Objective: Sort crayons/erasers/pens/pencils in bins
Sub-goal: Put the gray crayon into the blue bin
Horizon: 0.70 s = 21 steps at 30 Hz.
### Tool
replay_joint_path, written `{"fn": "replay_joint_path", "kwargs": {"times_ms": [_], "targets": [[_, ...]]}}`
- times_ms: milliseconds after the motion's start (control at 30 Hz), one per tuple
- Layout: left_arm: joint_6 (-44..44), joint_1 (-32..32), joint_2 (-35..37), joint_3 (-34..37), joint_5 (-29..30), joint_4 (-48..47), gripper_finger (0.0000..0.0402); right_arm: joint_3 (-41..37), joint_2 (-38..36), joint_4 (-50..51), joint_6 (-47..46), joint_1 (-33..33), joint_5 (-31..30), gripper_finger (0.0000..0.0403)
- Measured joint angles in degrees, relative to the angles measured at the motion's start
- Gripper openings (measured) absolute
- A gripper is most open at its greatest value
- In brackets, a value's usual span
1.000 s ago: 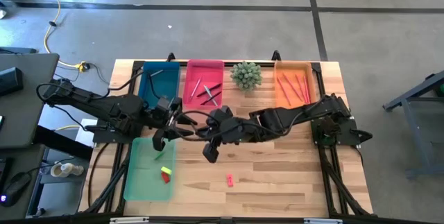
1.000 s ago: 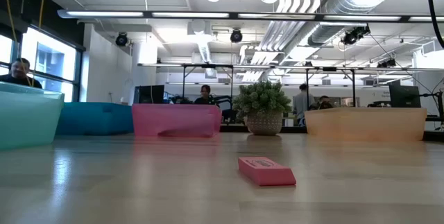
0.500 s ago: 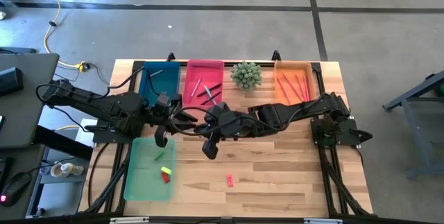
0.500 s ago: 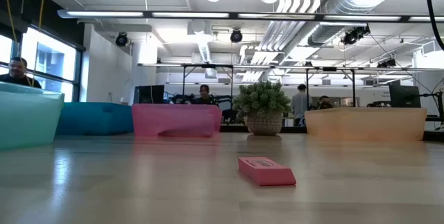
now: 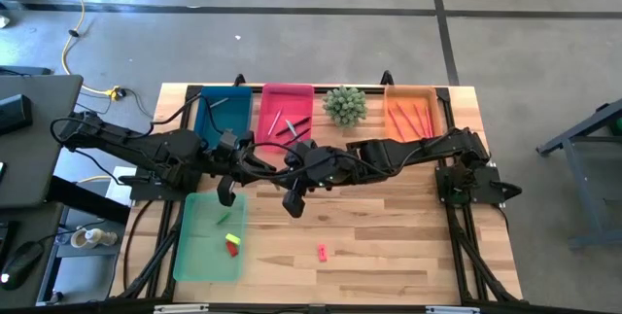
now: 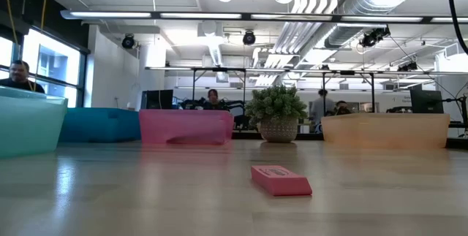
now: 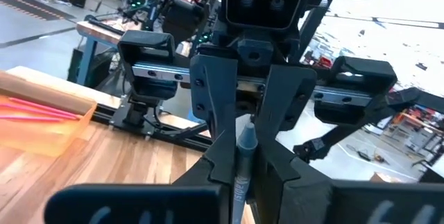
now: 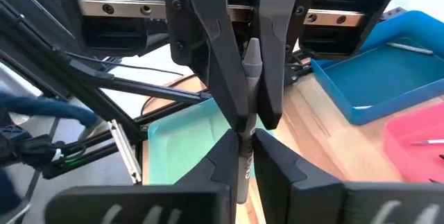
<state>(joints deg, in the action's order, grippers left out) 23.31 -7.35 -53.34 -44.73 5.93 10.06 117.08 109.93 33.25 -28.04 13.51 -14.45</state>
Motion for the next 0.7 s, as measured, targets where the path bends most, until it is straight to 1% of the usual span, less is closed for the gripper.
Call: {"fn": "replay_joint_path", "kwargs": {"times_ms": [100,200,300,400,567,700], "targets": [[0.0,0.0,0.0,0.0,1.0,0.1,0.0017,0.0,0.0,0.0,1.3,-0.5,0.6,0.0044],[0.0,0.0,0.0,-0.1,2.4,-0.3,0.0017,0.0,0.0,0.6,2.6,-0.9,1.0,0.0076],[-0.4,0.5,0.0,-0.1,5.1,-3.6,0.0016,0.0,-0.1,3.1,3.1,-1.7,1.0,0.0108],[-0.4,1.7,0.0,-0.1,8.8,-7.9,0.0015,0.0,-0.8,8.1,4.5,-3.0,1.3,0.0135],[-0.3,6.3,0.2,-0.1,14.8,-17.6,0.0015,0.0,-2.6,15.0,7.4,-5.2,1.3,0.0161],[0.6,11.8,0.2,-0.1,17.5,-23.8,0.0015,0.0,-3.1,18.8,11.5,-6.8,1.3,0.0165]]}}
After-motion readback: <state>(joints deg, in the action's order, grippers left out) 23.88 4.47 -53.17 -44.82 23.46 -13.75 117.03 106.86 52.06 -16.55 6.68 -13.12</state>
